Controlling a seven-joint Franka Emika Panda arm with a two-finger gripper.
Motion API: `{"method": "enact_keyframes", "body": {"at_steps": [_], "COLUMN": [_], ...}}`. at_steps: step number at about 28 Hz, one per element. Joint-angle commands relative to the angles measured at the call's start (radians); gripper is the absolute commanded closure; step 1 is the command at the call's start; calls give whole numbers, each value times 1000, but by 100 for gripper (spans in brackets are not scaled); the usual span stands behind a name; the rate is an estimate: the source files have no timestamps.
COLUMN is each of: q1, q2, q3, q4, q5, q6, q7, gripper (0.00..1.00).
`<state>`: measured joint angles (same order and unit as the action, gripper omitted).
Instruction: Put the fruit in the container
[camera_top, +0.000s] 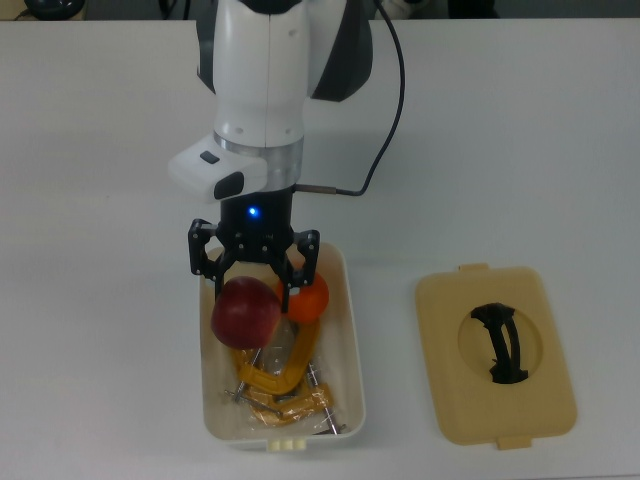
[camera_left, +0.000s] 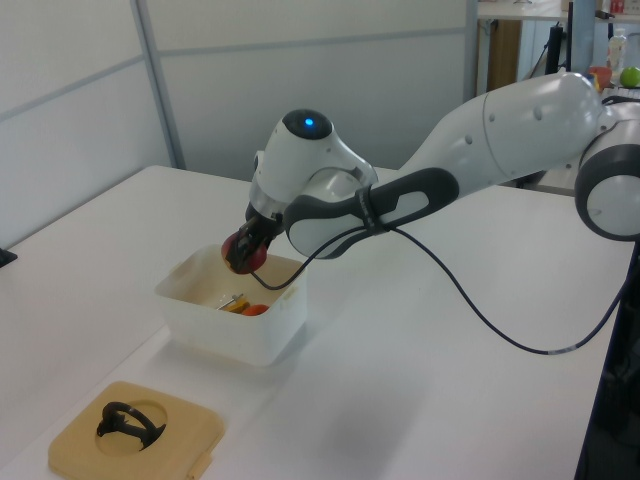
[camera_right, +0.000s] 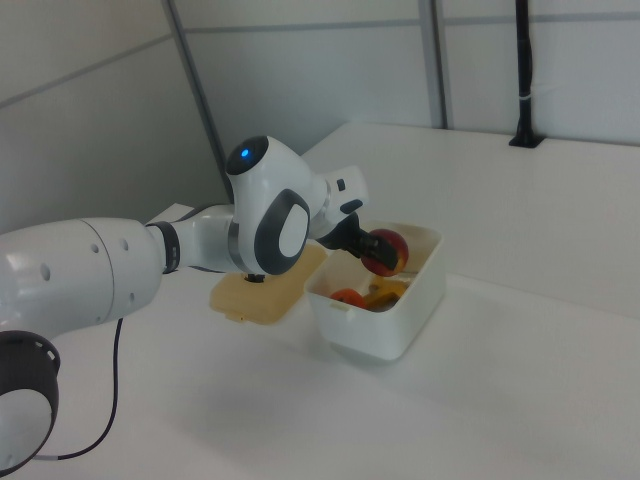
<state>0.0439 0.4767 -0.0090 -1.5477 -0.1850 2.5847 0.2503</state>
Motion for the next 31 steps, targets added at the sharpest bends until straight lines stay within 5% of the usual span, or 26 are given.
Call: {"method": "enact_keyframes", "body": {"at_steps": [1, 12, 21, 31], "q1": [8, 5, -16, -24], "q2": [-26, -164, -361, -497], "q3": [-6, -5, -19, -19], "q4": [11, -15, -23, -107], "q5": [6, 12, 113, 147], "q6": [-59, -469, -902, -971], "q7": [43, -15, -126, -138], "gripper": [0, 0, 0, 0]}}
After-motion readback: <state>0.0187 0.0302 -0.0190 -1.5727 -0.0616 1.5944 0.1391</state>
